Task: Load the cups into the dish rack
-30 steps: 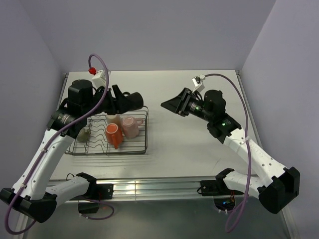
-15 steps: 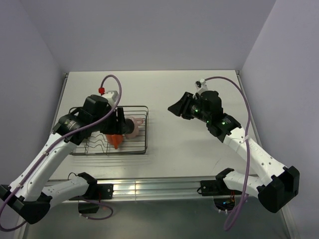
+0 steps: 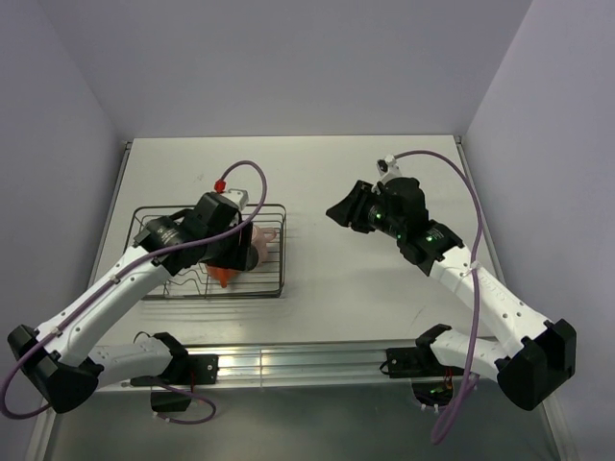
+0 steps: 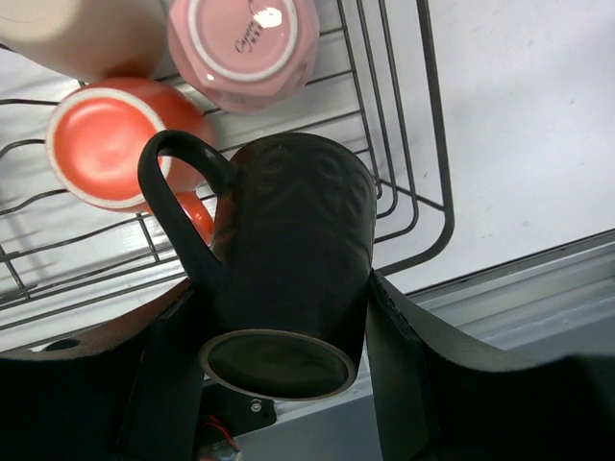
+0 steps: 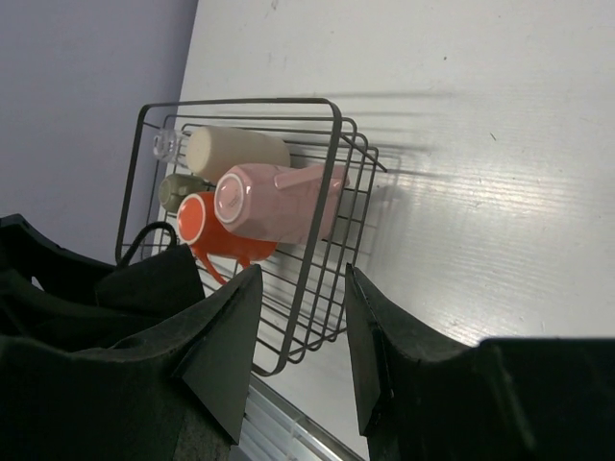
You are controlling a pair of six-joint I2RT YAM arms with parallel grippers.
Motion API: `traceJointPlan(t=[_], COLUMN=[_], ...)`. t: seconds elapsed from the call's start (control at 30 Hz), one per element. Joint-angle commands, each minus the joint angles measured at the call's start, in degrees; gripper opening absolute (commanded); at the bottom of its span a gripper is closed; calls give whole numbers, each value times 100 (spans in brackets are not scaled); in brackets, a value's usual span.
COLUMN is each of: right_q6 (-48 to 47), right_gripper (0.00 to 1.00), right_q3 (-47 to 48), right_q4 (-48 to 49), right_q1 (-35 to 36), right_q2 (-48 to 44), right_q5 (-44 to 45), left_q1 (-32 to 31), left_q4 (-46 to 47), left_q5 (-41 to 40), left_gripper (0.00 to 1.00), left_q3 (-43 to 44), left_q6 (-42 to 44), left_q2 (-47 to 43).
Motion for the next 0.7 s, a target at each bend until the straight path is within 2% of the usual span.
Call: traceJointPlan(t=[0.0, 0.67], right_q6=[-100, -153], right_gripper=[48, 48], right_q3=[-45, -151], right_q4=[78, 104], right_q1=[-34, -52], right_q2=[-83, 40], right_q5=[160, 248], left_q1=[-186, -627], left_q4=[339, 400], left_q5=[-43, -236], left_gripper=[0, 0], left_q3=[-35, -9], left_q6=[193, 421], left_q2=[90, 951])
